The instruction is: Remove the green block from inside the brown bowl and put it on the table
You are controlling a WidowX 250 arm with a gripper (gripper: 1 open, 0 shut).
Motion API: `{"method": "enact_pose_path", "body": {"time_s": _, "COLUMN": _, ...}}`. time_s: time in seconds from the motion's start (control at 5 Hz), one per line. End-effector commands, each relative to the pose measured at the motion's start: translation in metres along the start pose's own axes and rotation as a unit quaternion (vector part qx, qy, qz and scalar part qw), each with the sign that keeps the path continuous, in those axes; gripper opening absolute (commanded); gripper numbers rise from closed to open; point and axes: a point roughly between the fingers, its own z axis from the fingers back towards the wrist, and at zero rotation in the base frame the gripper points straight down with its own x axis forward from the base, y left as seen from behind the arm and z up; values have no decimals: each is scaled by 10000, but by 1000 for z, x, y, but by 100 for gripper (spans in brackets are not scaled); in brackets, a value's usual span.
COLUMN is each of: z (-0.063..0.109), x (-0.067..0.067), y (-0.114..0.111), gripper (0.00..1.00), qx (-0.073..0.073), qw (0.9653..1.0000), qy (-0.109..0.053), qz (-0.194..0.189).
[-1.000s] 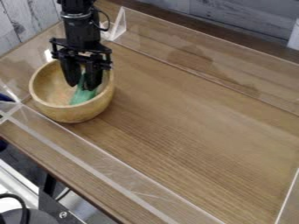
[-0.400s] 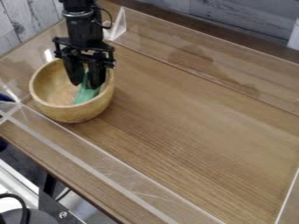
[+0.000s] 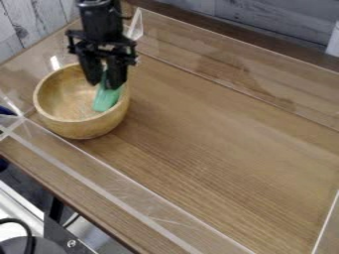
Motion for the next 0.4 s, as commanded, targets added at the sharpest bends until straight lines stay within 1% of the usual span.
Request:
{"method": "enact_pose_path", "body": {"time_s": 0.0, "z": 26, "x": 6, "y": -25, "gripper": 0, "qx": 72, "qw": 9989, "qy": -388, "qz": -272}}
{"method": "enact_pose_path", "body": {"time_s": 0.2, "z": 31, "x": 8, "y": -55, "gripper": 0, "qx": 37, "qw": 9975, "qy": -437, "qz": -553}}
